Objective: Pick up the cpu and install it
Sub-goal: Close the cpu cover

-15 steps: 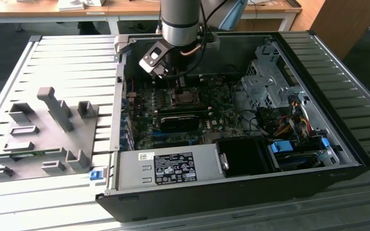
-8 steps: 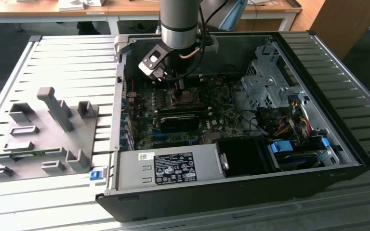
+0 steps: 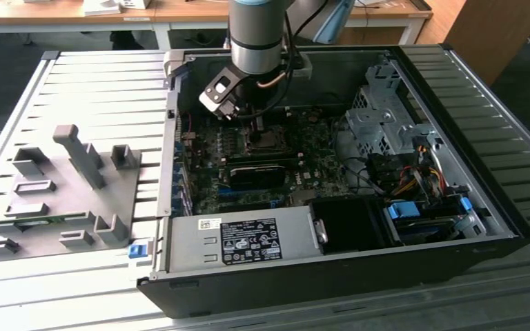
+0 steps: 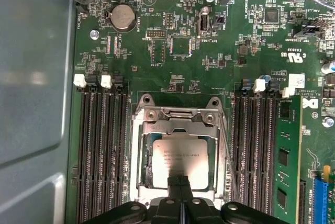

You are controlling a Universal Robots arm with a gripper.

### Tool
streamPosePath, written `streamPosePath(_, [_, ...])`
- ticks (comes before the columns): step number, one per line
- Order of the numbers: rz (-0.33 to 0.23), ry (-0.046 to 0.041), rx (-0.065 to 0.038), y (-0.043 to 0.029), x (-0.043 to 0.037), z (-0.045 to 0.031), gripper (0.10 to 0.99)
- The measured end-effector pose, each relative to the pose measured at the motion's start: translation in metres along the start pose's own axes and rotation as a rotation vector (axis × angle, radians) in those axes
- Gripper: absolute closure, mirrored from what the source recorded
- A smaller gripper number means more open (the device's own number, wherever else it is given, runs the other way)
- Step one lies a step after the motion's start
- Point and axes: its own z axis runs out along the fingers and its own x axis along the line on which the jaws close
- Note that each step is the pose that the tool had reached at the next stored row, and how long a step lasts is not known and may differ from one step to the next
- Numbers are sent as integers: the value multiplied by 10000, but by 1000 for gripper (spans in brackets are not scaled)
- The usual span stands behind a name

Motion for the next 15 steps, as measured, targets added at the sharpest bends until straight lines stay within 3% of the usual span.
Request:
streamPosePath(11, [0, -1, 1, 54, -2, 28, 980])
streamPosePath(15, [1, -1, 1, 56, 0, -53, 980])
